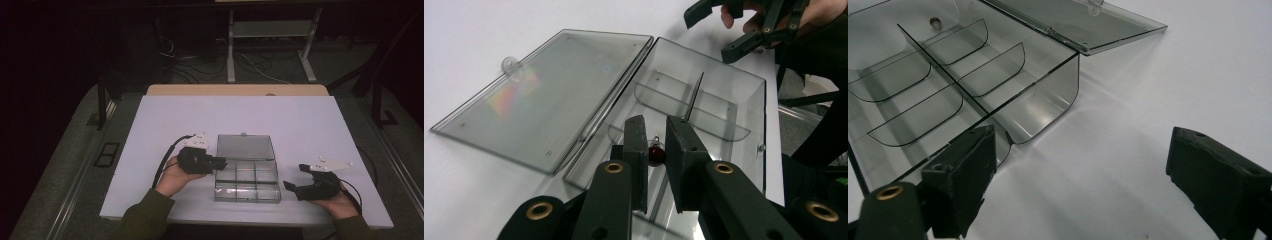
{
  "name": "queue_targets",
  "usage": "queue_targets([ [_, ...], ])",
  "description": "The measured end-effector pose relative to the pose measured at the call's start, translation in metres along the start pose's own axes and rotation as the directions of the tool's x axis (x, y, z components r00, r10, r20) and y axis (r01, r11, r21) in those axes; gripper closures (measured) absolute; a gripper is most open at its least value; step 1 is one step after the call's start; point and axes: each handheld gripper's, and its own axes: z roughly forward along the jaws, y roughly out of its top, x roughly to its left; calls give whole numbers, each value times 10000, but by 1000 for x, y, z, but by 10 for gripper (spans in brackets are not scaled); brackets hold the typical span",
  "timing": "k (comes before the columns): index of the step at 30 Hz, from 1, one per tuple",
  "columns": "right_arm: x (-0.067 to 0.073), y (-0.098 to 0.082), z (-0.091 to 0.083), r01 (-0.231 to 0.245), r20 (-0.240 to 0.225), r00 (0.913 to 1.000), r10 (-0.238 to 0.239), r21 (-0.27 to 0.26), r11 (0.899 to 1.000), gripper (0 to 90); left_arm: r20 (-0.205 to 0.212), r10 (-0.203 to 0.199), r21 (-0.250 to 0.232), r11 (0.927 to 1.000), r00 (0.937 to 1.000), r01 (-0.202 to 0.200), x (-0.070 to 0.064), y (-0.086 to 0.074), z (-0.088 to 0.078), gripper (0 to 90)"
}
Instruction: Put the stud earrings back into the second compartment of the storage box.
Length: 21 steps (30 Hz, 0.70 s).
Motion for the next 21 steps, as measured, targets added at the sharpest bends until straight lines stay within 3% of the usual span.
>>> queue_targets([
  [9,0,3,-4,-95,268,9996,95,-3,10000,107,372,167,-53,9999,9992,-165,-4,14,24,789],
  [21,-1,1,-2,-15,123,9999,14,58,10000,108,621,50,136,9999,9981,-59,0,21,57,788],
])
